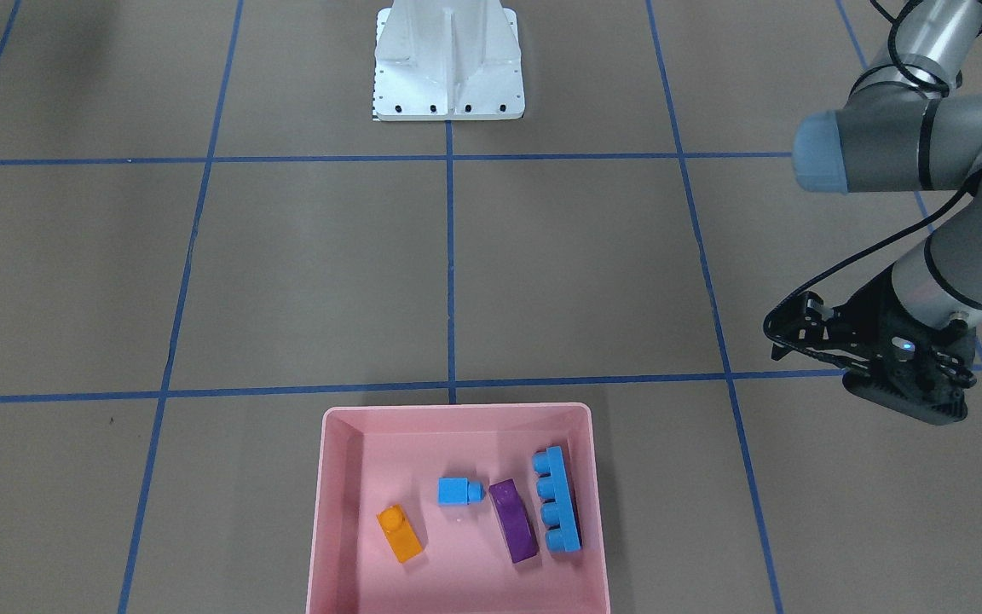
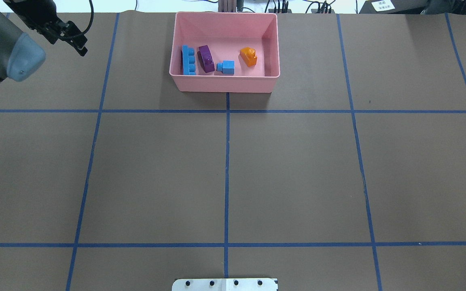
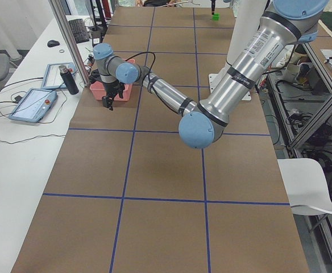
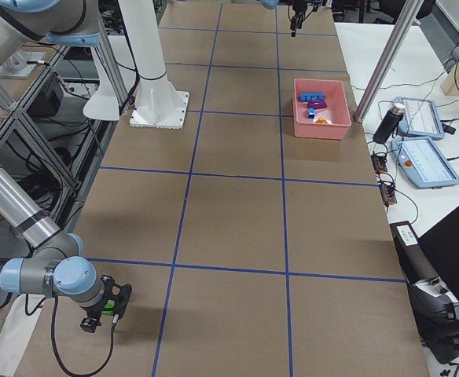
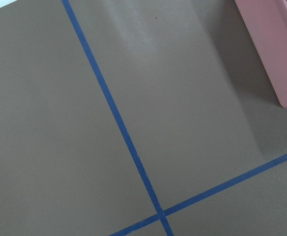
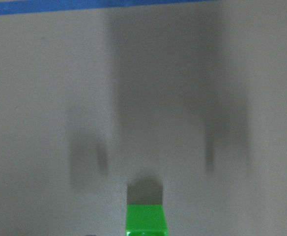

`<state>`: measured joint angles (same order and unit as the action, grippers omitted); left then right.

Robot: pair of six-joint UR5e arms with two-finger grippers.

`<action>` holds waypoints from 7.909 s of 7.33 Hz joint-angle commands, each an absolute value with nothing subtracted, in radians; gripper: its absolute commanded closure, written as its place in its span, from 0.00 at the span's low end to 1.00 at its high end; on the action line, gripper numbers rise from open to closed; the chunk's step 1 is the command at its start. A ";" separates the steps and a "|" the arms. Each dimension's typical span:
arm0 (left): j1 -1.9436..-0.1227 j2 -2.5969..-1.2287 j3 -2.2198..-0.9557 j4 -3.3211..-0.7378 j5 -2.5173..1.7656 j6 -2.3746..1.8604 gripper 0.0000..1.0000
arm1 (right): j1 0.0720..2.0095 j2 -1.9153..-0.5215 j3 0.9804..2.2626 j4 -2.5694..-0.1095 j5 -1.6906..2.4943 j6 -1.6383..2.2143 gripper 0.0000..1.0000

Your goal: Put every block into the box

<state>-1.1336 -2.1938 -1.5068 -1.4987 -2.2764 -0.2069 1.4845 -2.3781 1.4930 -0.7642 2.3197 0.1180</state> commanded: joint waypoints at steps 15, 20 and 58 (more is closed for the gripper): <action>-1.135 -2.108 -1.613 -1.474 -2.272 -0.212 0.00 | 1.496 -2.194 1.511 -0.864 2.458 0.075 1.00; -1.135 -2.092 -1.617 -1.473 -2.272 -0.213 0.00 | 1.572 -1.618 1.574 -1.394 2.406 0.077 1.00; -1.580 -1.514 -1.755 -1.505 -2.378 0.147 0.00 | 1.606 -1.676 1.646 -1.503 2.304 -0.027 0.00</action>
<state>-1.5795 -1.5140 -1.7539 -1.5166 -2.3776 0.1446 1.6031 -1.6222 1.6008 -1.5048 2.3179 -0.0646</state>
